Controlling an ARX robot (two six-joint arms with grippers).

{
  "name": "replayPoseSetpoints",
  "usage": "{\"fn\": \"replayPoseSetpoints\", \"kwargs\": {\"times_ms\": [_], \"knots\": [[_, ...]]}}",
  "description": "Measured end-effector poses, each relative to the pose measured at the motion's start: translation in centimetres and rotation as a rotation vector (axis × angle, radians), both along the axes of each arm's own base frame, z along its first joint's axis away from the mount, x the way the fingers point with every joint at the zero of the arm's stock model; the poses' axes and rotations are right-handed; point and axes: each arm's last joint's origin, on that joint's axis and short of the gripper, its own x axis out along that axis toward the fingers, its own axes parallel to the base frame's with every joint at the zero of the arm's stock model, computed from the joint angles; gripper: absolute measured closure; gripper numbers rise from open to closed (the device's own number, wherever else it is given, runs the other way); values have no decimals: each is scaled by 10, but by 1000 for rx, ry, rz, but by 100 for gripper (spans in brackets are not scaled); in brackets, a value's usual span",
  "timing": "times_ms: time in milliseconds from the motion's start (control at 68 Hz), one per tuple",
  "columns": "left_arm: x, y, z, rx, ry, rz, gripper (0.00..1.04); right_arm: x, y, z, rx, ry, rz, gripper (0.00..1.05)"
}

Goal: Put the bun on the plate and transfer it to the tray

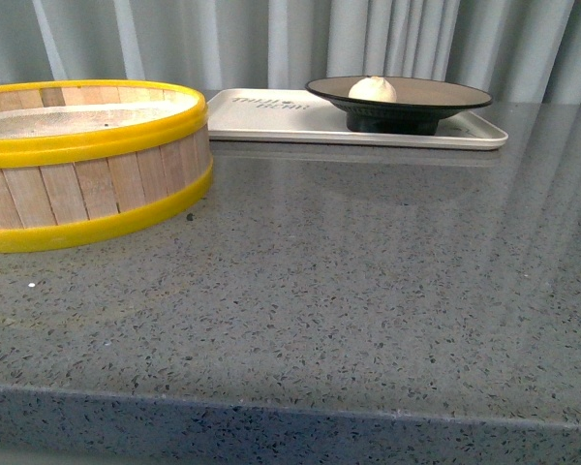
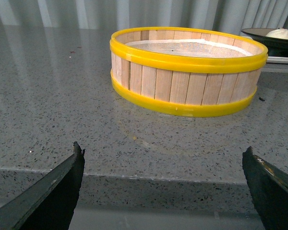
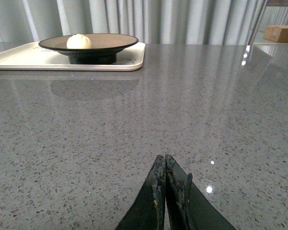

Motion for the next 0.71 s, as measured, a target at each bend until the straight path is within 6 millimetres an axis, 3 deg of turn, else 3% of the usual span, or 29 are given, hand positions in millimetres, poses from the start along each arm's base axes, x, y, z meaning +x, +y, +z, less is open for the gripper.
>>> {"fn": "replayPoseSetpoints", "kwargs": {"times_ms": [412,706], "knots": [[0,0,0,0,0,0,7,-13,0,-13,-1,26,0,103],[0,0,0,0,0,0,7,-15,0,-11,-1,-3,0,103]]}}
